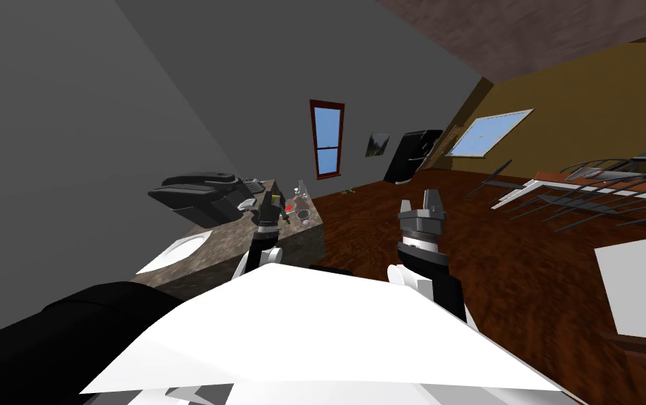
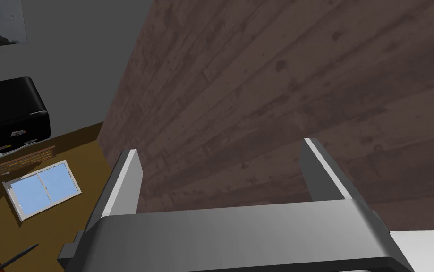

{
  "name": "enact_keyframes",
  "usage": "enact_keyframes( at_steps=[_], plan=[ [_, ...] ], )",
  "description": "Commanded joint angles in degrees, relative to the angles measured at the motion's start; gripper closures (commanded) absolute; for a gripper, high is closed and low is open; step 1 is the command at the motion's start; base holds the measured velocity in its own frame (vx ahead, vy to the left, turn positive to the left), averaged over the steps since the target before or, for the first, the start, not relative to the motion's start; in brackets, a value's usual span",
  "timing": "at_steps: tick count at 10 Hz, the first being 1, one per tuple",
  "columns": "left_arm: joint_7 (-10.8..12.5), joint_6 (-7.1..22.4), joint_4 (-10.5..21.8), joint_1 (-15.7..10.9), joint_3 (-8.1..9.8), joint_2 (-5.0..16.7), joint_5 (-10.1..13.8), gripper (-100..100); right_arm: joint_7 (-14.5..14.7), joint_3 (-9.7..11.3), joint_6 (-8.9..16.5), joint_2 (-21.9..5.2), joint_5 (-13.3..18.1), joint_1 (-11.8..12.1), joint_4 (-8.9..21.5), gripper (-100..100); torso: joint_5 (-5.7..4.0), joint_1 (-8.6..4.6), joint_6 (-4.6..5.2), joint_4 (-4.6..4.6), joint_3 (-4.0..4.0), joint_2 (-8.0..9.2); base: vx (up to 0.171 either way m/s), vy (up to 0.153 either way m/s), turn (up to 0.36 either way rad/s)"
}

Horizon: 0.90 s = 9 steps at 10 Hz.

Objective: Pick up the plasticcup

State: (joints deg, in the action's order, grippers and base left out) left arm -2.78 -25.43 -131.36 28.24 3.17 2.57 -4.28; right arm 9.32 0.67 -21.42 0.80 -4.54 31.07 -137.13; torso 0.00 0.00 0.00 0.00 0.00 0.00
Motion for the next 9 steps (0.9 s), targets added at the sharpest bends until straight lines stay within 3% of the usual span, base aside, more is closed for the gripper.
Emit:
enact_keyframes(
  at_steps=[1,4,6,9],
  plan=[
    [0.6,2.3,-0.5,0.1,0.68,1.7,0.6,-100,0.0,0.0,0.0,0.0,0.0,0.0,0.0,0,0.0,0.0,0.0,0.0,0.0,0.0,-0.02,-0.004,-0.017],
    [1.4,5.8,-1.2,0.2,1.68,3.2,1.6,-100,0.0,0.0,0.0,0.0,0.0,0.0,0.0,0,0.0,0.01,0.0,0.04,0.1,0.18,-0.044,-0.003,-0.019],
    [2.4,9.6,-2.1,0.4,3.0,4.8,3.0,-100,0.0,0.0,0.0,0.0,0.0,0.0,0.0,0,-0.01,-0.03,0.0,0.03,0.08,0.14,-0.042,-0.011,-0.023],
    [3.1,13.5,-2.6,0.4,3.77,5.6,3.8,-100,0.0,0.0,0.0,0.0,0.0,0.0,0.0,0,0.0,-0.01,0.0,0.03,0.09,0.15,-0.033,-0.003,-0.017]
  ],
)
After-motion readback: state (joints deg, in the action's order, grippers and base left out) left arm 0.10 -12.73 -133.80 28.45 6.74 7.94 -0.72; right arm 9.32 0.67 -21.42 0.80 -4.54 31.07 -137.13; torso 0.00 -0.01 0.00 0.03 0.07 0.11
